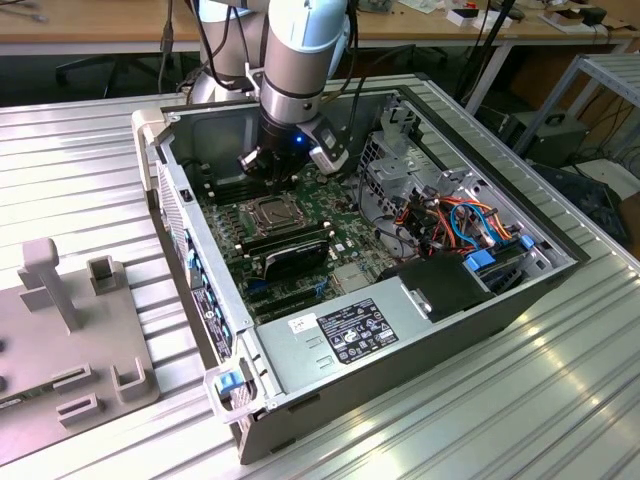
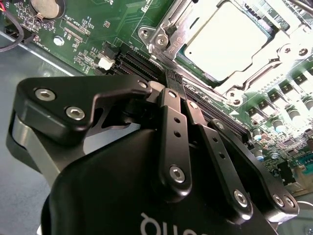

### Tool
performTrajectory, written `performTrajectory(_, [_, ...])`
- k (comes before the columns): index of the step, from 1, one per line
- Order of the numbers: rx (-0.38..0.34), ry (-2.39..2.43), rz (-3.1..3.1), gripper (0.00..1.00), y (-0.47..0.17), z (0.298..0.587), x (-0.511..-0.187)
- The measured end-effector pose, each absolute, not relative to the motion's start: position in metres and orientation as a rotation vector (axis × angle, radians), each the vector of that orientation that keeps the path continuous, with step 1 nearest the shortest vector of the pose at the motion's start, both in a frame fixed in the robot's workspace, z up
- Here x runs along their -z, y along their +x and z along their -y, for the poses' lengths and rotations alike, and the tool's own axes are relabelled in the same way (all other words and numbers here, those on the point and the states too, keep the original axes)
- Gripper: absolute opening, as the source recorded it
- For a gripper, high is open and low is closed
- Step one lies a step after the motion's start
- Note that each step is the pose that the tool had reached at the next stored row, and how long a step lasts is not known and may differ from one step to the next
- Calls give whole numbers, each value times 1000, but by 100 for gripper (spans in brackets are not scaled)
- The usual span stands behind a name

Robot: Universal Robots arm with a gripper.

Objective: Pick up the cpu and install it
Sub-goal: 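Install the first cpu locking lever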

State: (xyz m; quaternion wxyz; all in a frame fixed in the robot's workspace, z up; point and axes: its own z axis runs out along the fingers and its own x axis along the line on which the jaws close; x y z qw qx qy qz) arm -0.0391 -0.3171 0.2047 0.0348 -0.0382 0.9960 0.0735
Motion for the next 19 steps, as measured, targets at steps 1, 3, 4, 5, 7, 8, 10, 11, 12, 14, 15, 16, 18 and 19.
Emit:
performTrajectory(1, [-225, -117, -3061, 11, -39, 317, -204])
performTrajectory(3, [-224, -117, -3061, 11, -38, 317, -204])
performTrajectory(4, [-223, -117, -3062, 11, -38, 317, -203])
performTrajectory(5, [-222, -117, -3062, 11, -38, 317, -203])
performTrajectory(7, [-220, -117, -3062, 11, -38, 317, -203])
performTrajectory(8, [-220, -117, -3062, 11, -37, 317, -203])
performTrajectory(10, [-219, -117, -3062, 11, -37, 317, -203])
performTrajectory(11, [-218, -117, -3062, 11, -37, 317, -202])
performTrajectory(12, [-217, -117, -3062, 11, -37, 317, -202])
performTrajectory(14, [-216, -117, -3062, 11, -36, 317, -202])
performTrajectory(15, [-215, -117, -3062, 11, -36, 317, -202])
performTrajectory(16, [-218, -118, -3061, 11, -36, 317, -200])
performTrajectory(18, [-215, -118, -3062, 11, -36, 317, -201])
performTrajectory(19, [-215, -118, -3062, 11, -36, 317, -201])
